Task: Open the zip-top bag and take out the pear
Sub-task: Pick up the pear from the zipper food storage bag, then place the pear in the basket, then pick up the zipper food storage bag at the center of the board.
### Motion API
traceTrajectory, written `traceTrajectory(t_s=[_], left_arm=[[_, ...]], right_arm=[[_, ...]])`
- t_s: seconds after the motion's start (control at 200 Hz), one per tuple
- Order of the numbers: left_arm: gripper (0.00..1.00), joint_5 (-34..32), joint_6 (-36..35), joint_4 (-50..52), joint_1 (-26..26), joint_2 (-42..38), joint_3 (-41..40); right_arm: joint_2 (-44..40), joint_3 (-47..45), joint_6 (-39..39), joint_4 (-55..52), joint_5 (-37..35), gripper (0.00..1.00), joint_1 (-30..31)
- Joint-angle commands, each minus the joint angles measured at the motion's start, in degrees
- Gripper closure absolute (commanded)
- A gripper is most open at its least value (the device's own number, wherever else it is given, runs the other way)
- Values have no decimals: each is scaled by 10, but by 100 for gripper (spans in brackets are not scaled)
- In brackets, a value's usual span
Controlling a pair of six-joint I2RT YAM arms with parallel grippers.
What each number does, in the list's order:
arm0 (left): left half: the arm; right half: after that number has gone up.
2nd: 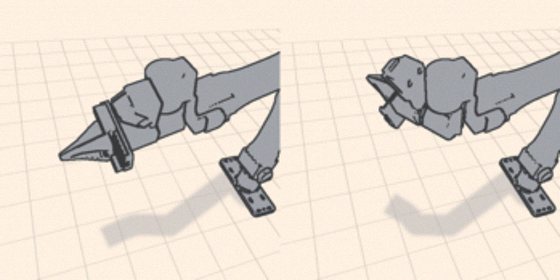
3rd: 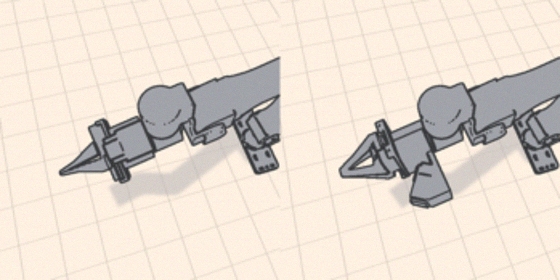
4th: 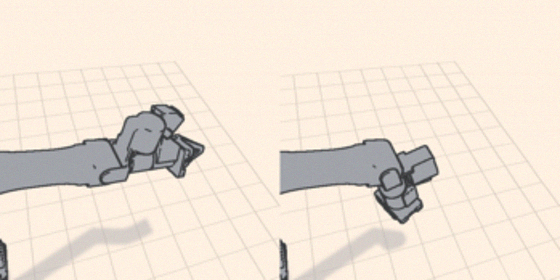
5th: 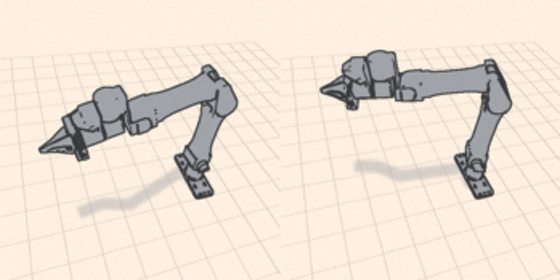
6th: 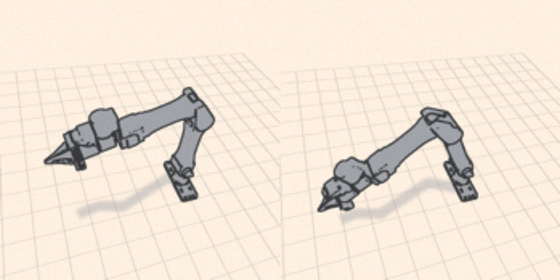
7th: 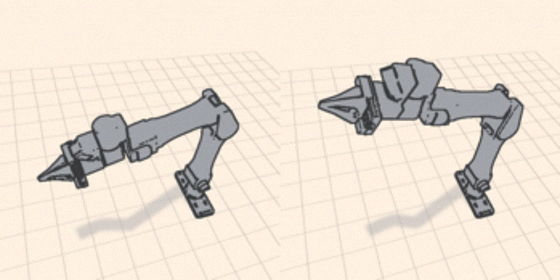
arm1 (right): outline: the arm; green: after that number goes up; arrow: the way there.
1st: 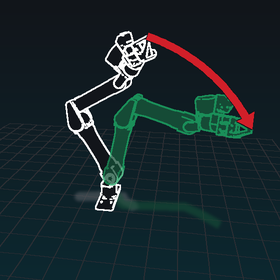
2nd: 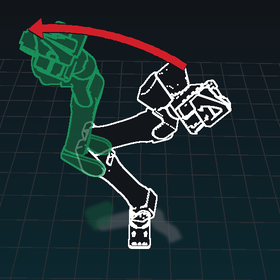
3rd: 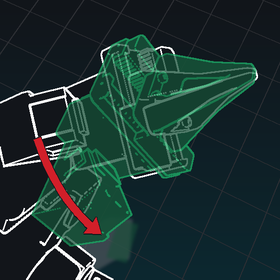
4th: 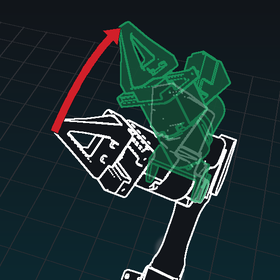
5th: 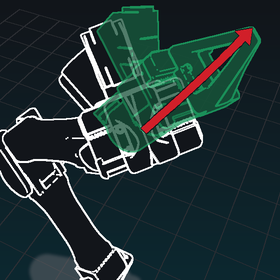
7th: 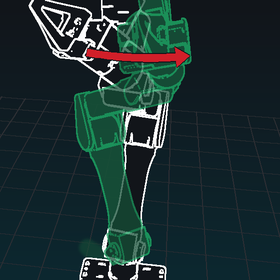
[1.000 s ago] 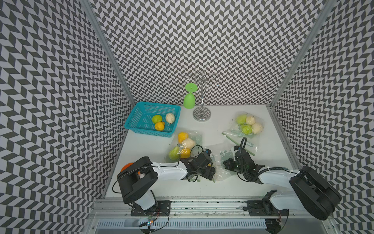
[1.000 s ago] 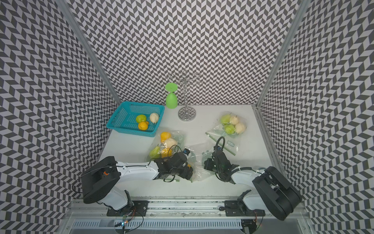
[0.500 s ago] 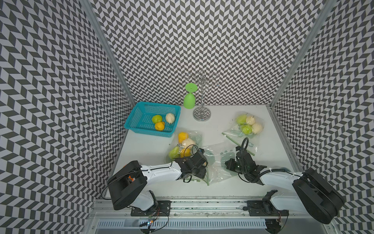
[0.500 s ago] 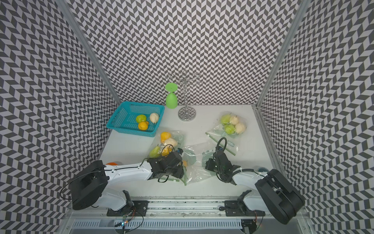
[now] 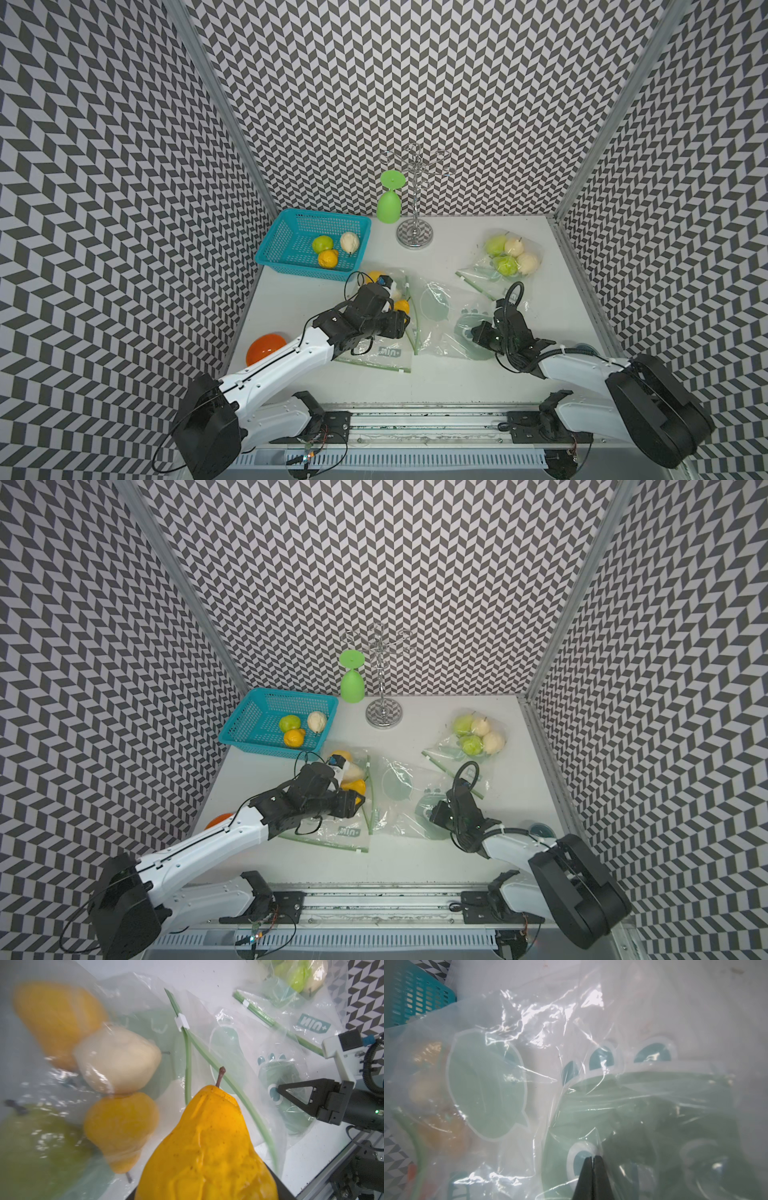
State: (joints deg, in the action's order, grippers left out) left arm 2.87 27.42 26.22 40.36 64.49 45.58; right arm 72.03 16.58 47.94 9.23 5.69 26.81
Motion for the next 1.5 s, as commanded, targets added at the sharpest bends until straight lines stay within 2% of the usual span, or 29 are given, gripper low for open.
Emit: traceTrajectory(t_s=[0.0,0.165,0.275,0.461,0.596,0.676,0.751,0.836,0.881,0.956,1.127,1.197,1.307,1.397,1.457,1.497], left_arm=[[45,0,-38,43,-55,-20,36],[45,31,-102,74,-151,9,122],[45,70,-131,54,-246,42,177],[46,72,-159,23,-361,193,284],[45,68,-164,-1,-398,303,350],[36,97,-167,-6,-408,367,391],[16,105,-169,-7,-413,421,423],[11,129,-164,16,-422,462,463],[10,126,-161,16,-421,452,461],[0,125,-155,-3,-418,397,426],[0,134,-132,0,-394,213,318],[2,169,-114,-20,-375,131,244],[12,207,-83,-23,-337,33,137],[27,218,-54,-34,-304,-37,36],[44,203,-30,-41,-287,-80,-24],[51,203,-17,-51,-282,-103,-62]], right_arm=[[3,19,-1,-5,-13,100,-8],[16,53,-31,-18,4,100,-40],[-1,62,-44,-17,8,100,-48],[-58,77,-78,-37,39,98,-53],[-101,96,-112,-82,62,91,-53],[-112,102,-124,-94,98,83,-54],[-110,112,-139,-94,169,70,-51],[-114,113,-145,-85,245,54,-26],[-122,118,-143,-85,256,48,8],[-129,133,-130,-85,245,41,91],[-112,137,-53,-15,220,37,244],[-77,153,-34,3,197,36,298],[-9,176,-16,10,174,36,349],[39,167,17,64,178,36,371],[69,167,32,77,170,37,379],[89,162,42,90,164,37,380]])
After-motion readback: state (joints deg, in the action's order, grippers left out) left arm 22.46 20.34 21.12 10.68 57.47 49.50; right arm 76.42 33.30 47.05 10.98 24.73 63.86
